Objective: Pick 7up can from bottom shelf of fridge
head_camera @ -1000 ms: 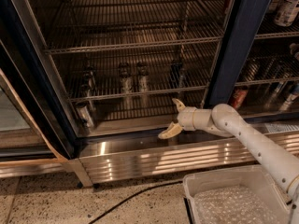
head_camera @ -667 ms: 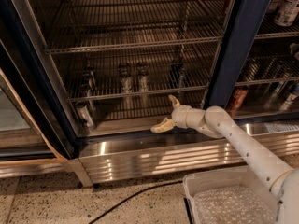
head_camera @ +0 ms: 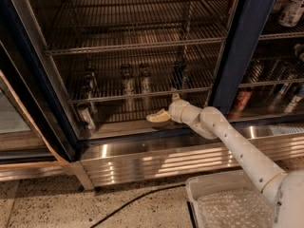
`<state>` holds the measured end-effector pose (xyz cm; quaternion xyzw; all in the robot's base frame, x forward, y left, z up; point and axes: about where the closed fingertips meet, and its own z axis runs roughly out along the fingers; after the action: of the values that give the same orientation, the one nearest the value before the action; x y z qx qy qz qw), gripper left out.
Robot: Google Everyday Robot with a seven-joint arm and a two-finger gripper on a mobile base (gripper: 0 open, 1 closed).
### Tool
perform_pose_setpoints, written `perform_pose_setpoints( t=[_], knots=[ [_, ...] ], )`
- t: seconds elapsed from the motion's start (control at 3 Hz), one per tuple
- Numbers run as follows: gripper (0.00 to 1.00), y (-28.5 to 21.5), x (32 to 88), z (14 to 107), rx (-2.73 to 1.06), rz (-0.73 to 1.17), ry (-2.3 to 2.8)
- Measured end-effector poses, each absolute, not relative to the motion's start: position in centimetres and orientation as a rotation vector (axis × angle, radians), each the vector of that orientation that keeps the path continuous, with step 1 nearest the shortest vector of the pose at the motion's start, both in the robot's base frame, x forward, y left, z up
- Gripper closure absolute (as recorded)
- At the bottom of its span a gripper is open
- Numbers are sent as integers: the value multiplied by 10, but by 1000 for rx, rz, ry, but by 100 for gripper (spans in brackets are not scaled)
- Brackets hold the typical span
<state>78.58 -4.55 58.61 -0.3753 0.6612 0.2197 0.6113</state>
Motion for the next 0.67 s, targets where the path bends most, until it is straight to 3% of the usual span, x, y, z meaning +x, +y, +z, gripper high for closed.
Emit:
perform_pose_setpoints(
  t=[0.67],
  knots=[
    [0,-45,804,592,-748,431,1576]
  ],
)
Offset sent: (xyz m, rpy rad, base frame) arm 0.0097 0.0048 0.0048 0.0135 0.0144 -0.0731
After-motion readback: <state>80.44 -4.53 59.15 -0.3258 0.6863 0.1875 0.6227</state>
